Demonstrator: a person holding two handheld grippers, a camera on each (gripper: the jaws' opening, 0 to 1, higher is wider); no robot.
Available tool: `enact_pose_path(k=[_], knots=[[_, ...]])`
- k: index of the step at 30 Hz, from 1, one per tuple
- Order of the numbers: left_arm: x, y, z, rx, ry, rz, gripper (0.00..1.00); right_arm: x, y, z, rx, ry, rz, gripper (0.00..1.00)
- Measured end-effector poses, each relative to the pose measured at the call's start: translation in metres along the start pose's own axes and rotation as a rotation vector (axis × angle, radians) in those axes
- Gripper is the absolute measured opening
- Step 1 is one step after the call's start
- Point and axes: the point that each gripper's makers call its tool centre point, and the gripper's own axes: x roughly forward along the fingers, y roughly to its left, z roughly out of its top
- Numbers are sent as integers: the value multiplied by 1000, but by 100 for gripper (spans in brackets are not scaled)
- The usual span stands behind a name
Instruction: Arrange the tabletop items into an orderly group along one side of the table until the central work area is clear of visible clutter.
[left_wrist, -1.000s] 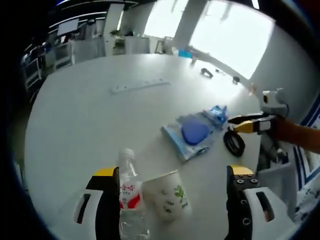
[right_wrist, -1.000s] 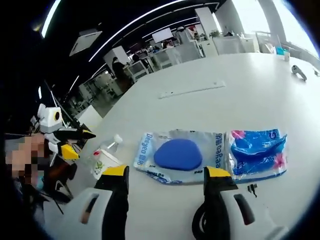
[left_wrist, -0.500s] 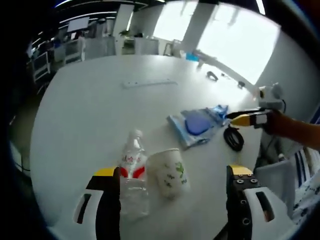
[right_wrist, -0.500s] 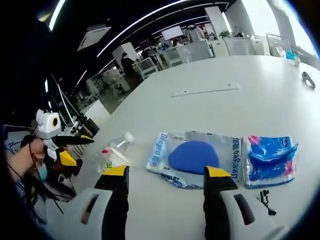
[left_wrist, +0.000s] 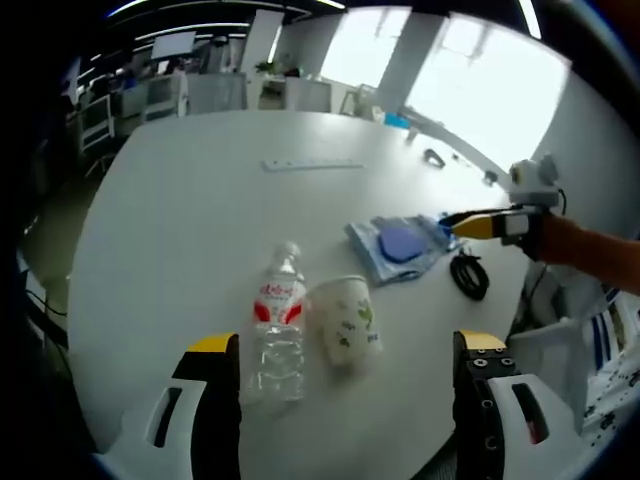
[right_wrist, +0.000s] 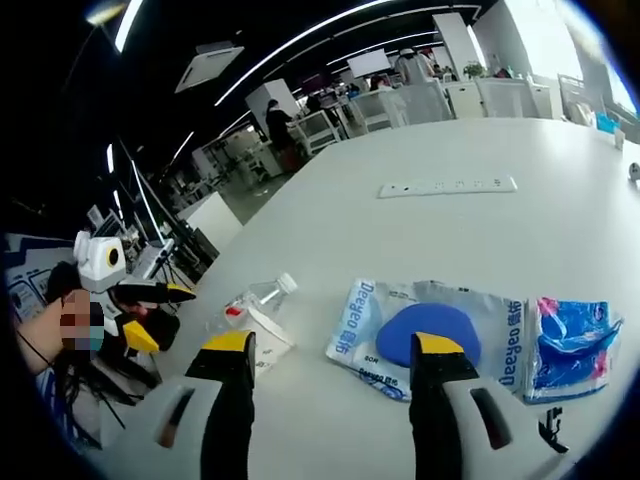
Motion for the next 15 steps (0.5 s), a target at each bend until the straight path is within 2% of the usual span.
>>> enact_pose_path(k=[15], knots=[[-18, 8, -15, -32, -24, 36, 85, 29, 31, 15, -41, 30, 58, 65]])
